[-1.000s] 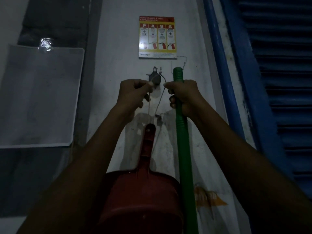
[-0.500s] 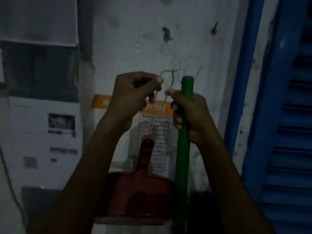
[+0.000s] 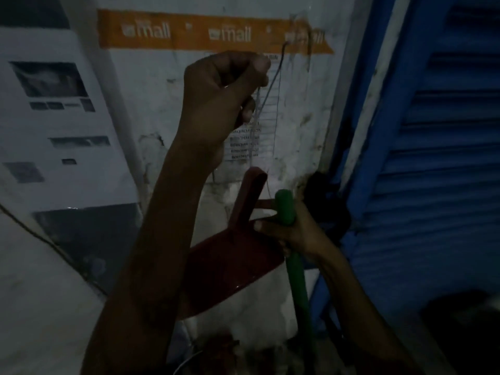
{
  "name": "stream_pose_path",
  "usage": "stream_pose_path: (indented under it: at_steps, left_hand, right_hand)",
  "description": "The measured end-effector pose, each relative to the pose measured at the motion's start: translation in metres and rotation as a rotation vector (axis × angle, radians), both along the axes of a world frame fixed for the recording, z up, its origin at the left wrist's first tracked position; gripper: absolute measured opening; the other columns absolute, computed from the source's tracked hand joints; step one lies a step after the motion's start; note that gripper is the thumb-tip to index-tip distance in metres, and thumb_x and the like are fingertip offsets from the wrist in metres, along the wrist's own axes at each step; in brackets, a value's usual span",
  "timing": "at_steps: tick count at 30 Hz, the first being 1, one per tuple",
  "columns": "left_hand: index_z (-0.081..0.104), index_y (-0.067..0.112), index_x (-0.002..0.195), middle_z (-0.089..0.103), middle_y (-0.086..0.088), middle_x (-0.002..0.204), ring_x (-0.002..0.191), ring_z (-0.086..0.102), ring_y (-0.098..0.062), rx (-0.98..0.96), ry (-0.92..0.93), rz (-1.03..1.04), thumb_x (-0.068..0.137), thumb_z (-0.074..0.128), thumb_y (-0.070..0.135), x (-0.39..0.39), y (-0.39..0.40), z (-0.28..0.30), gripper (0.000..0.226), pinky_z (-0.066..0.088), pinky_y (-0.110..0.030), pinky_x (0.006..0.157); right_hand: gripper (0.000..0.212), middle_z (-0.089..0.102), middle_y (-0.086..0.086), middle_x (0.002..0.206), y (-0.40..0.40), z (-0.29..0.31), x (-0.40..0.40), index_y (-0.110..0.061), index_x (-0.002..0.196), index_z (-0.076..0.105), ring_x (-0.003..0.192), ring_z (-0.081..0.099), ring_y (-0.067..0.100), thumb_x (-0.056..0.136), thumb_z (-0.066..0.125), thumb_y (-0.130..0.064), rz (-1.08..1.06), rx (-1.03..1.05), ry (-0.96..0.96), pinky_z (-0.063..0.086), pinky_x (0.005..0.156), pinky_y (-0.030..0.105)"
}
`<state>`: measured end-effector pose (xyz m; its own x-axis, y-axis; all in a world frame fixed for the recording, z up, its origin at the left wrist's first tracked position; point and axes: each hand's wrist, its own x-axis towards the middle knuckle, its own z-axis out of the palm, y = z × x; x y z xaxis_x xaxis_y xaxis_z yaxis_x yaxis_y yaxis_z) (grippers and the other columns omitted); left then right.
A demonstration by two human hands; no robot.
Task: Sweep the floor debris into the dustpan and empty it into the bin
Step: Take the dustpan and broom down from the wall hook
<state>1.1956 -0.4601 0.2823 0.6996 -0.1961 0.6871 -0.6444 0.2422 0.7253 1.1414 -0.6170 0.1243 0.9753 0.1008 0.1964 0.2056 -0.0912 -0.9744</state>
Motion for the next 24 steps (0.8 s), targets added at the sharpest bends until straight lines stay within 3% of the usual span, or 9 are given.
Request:
stream_pose_path:
  at_steps: [2, 4, 6, 9, 13, 16, 18, 21, 24]
  left_hand:
    - [0.065, -0.003, 0.115, 0.066, -0.011, 0.09, 0.044, 0.047, -0.012, 0.031, -0.012, -0.094, 0.102, 0.059, 0.005, -0.005, 0.007, -0.008, 0.016, 0.039, -0.019, 0.046]
    - [0.066, 0.003, 0.11, 0.069, -0.005, 0.088, 0.045, 0.049, -0.011, 0.056, -0.028, -0.183, 0.101, 0.06, 0.007, -0.012, 0.017, -0.017, 0.012, 0.037, -0.023, 0.046]
    - [0.068, 0.007, 0.102, 0.07, 0.0, 0.083, 0.045, 0.049, -0.01, 0.088, -0.009, -0.273, 0.099, 0.062, 0.009, -0.022, 0.029, -0.026, 0.007, 0.035, -0.022, 0.046]
    - [0.069, 0.008, 0.095, 0.07, 0.003, 0.08, 0.044, 0.049, -0.009, 0.135, 0.047, -0.388, 0.098, 0.063, 0.013, -0.041, 0.048, -0.04, 0.009, 0.033, -0.02, 0.043]
    - [0.071, 0.017, 0.092, 0.07, 0.008, 0.08, 0.045, 0.048, -0.006, 0.18, 0.124, -0.599, 0.102, 0.056, 0.027, -0.069, 0.071, -0.06, 0.021, 0.03, -0.019, 0.038]
    - [0.077, 0.032, 0.075, 0.071, 0.008, 0.076, 0.043, 0.05, -0.009, 0.219, 0.31, -0.749, 0.106, 0.025, 0.05, -0.088, 0.081, -0.078, 0.064, 0.03, -0.017, 0.038]
    - [0.075, 0.029, 0.062, 0.07, 0.002, 0.068, 0.041, 0.049, -0.015, 0.346, 0.49, -0.641, 0.104, 0.015, 0.062, -0.101, 0.082, -0.097, 0.08, 0.029, -0.02, 0.04]
    - [0.07, 0.018, 0.051, 0.063, -0.012, 0.057, 0.037, 0.048, -0.018, 0.722, 0.613, -0.443, 0.094, 0.021, 0.075, -0.119, 0.075, -0.132, 0.087, 0.028, -0.02, 0.04]
    - [0.068, 0.003, 0.064, 0.064, -0.014, 0.055, 0.035, 0.047, -0.016, 1.008, 0.627, -0.486, 0.091, 0.018, 0.081, -0.145, 0.069, -0.167, 0.096, 0.025, -0.019, 0.038]
  right_hand:
    - [0.033, 0.077, -0.002, 0.093, 0.008, -0.014, -0.014, -0.014, 0.11, 0.071, 0.078, 0.071, 0.007, 0.081, 0.076, 0.001, -0.07, -0.025, 0.014, 0.056, 0.066, 0.021]
    - [0.032, 0.074, -0.016, 0.082, 0.02, -0.024, -0.03, -0.016, 0.102, 0.071, 0.07, 0.066, -0.004, 0.079, 0.075, 0.007, -0.155, -0.074, 0.026, 0.05, 0.065, 0.013]
    - [0.03, 0.07, -0.013, 0.068, 0.033, -0.032, -0.047, -0.025, 0.083, 0.073, 0.062, 0.063, 0.001, 0.079, 0.077, 0.004, -0.25, -0.115, 0.04, 0.05, 0.062, 0.021]
    - [0.021, 0.074, 0.006, 0.077, 0.048, -0.045, -0.074, -0.024, 0.075, 0.075, 0.073, 0.068, 0.019, 0.077, 0.082, -0.003, -0.426, -0.148, 0.031, 0.056, 0.068, 0.036]
    - [0.012, 0.075, 0.0, 0.076, 0.056, -0.06, -0.129, -0.01, 0.08, 0.073, 0.074, 0.072, 0.016, 0.077, 0.081, -0.002, -0.68, -0.166, 0.044, 0.058, 0.065, 0.027]
    - [0.014, 0.072, -0.012, 0.067, 0.064, -0.061, -0.171, -0.013, 0.076, 0.071, 0.063, 0.068, 0.003, 0.077, 0.081, -0.004, -0.895, -0.106, 0.005, 0.054, 0.058, 0.019]
    - [0.007, 0.071, -0.018, 0.066, 0.073, -0.063, -0.199, -0.02, 0.076, 0.069, 0.063, 0.066, 0.0, 0.075, 0.074, -0.015, -1.028, -0.09, -0.052, 0.053, 0.058, 0.017]
    - [0.011, 0.068, -0.022, 0.063, 0.084, -0.067, -0.238, -0.024, 0.074, 0.066, 0.06, 0.063, -0.006, 0.076, 0.068, -0.013, -1.179, -0.092, -0.144, 0.047, 0.056, 0.01]
    - [0.013, 0.067, -0.015, 0.068, 0.093, -0.078, -0.267, -0.022, 0.077, 0.066, 0.063, 0.063, -0.006, 0.074, 0.069, -0.009, -1.305, -0.12, -0.198, 0.047, 0.059, 0.01]
